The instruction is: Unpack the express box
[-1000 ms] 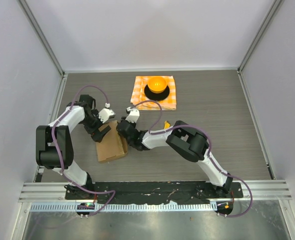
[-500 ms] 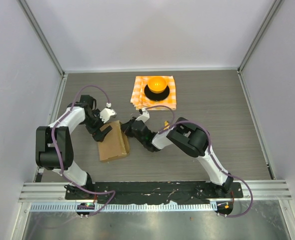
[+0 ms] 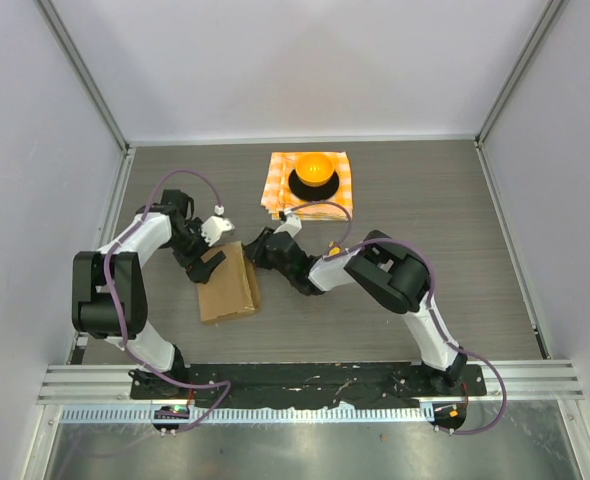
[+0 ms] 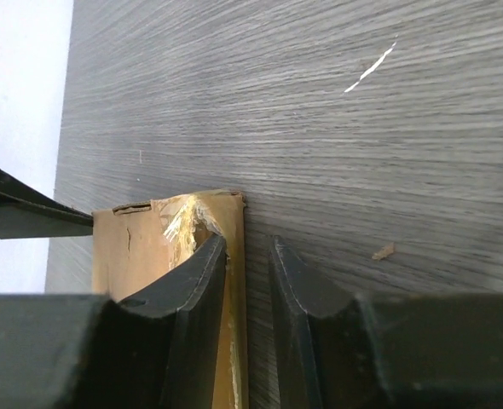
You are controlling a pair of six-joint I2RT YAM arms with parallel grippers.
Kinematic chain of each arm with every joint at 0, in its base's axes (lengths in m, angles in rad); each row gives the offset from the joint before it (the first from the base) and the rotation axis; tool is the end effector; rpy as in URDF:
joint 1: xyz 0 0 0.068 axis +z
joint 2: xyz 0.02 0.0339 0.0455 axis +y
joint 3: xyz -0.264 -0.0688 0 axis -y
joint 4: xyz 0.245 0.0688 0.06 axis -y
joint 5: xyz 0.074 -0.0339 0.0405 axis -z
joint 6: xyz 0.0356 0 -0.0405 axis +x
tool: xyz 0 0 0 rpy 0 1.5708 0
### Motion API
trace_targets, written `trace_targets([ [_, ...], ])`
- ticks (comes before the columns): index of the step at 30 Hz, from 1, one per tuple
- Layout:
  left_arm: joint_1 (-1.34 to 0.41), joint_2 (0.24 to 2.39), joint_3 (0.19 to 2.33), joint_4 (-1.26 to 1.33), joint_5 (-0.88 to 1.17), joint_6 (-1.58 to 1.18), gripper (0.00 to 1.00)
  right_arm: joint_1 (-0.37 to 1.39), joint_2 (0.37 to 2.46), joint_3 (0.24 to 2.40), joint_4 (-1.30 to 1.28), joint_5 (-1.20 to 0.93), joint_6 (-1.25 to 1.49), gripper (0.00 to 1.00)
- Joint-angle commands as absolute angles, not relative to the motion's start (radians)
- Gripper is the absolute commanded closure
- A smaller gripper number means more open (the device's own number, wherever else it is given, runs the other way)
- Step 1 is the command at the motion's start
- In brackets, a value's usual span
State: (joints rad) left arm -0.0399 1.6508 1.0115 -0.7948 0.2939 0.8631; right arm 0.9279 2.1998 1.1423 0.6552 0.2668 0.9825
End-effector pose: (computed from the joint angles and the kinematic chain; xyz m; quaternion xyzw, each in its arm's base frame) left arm 0.2876 -0.0218 0.1716 0.4396 0.8837 -0.1068 0.1204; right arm 0.2758 0.3526 0.1006 0.0959 0.8244 0.3823 0.4062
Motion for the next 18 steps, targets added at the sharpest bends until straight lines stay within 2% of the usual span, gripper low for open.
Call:
trace_targets([
  [1, -0.078, 1.766, 0.913, -0.899, 0.302, 0.943, 0.00, 0.887, 2.202, 1.077, 0.293, 0.402, 0.856, 0.67],
  [6, -0.083, 1.776, 0.913, -0.913, 0.301, 0.957, 0.00, 0.986, 2.142, 1.045, 0.269, 0.457, 0.844, 0.64],
  [10, -0.087, 1.764, 0.899, -0.946, 0.301, 1.008, 0.00, 1.037, 2.066, 0.944, 0.336, 0.560, 0.822, 0.74],
  [18, -0.126, 1.746, 0.873, -0.959, 0.256, 1.060, 0.00, 1.042, 2.062, 1.017, 0.273, 0.653, 0.664, 0.76],
])
